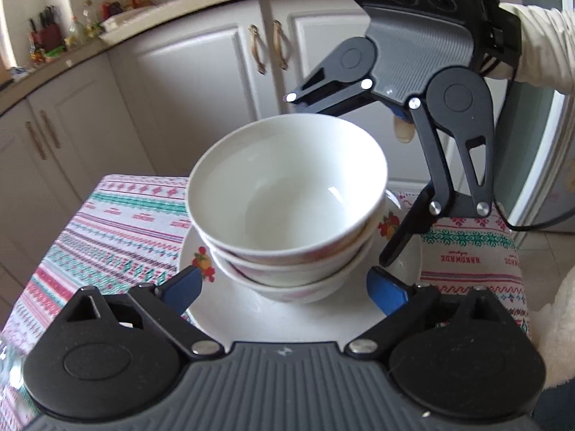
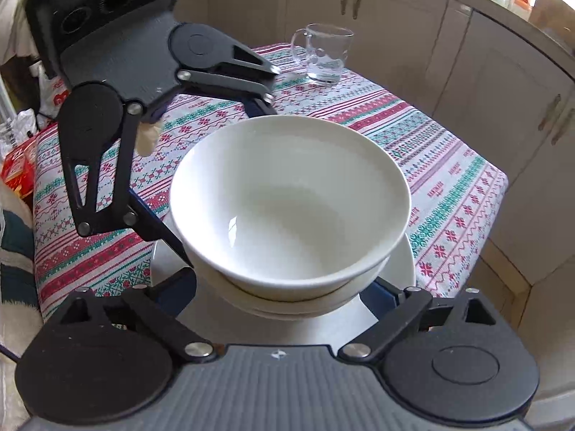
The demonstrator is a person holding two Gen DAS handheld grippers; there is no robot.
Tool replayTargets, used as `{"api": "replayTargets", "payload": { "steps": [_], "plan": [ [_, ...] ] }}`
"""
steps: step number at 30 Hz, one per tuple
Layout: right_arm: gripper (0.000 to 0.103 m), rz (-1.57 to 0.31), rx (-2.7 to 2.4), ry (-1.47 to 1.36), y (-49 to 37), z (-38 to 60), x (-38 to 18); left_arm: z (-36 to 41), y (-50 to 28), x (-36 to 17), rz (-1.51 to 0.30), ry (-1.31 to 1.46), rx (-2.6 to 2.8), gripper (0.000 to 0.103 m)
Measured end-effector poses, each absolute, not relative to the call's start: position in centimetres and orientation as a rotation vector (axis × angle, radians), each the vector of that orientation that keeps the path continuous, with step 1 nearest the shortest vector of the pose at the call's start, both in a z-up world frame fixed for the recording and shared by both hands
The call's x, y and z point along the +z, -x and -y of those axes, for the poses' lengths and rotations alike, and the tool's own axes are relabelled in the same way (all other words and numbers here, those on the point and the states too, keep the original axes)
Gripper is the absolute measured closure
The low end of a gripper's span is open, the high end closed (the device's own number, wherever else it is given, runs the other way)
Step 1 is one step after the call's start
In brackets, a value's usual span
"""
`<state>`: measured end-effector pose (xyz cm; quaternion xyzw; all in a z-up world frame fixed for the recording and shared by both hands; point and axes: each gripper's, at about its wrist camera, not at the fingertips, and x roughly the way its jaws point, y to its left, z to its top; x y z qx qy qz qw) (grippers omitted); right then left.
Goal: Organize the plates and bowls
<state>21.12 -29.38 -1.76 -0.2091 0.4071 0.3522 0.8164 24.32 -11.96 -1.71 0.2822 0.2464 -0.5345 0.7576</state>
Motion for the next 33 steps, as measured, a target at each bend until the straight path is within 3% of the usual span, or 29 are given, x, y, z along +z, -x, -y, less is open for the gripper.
{"api": "replayTargets", "payload": {
  "steps": [13,22,33],
  "plan": [
    [0.000,-0.804,0.462,0.387,-15.0,27.6,2.1,6.3,-18.5,1.1,-0.433,-0.253,-0.876,0.000],
    [0.000,-0.779,0.088,0.059,-11.7,26.2,2.5,4.3,-13.9,1.7,-0.431,-0.172,-0.564,0.001],
    [0.000,-0.699,-0.062,0.022,-5.6,22.0,3.8,3.1,-9.8,3.6,-0.462,-0.163,-0.406,0.001]
  ]
}}
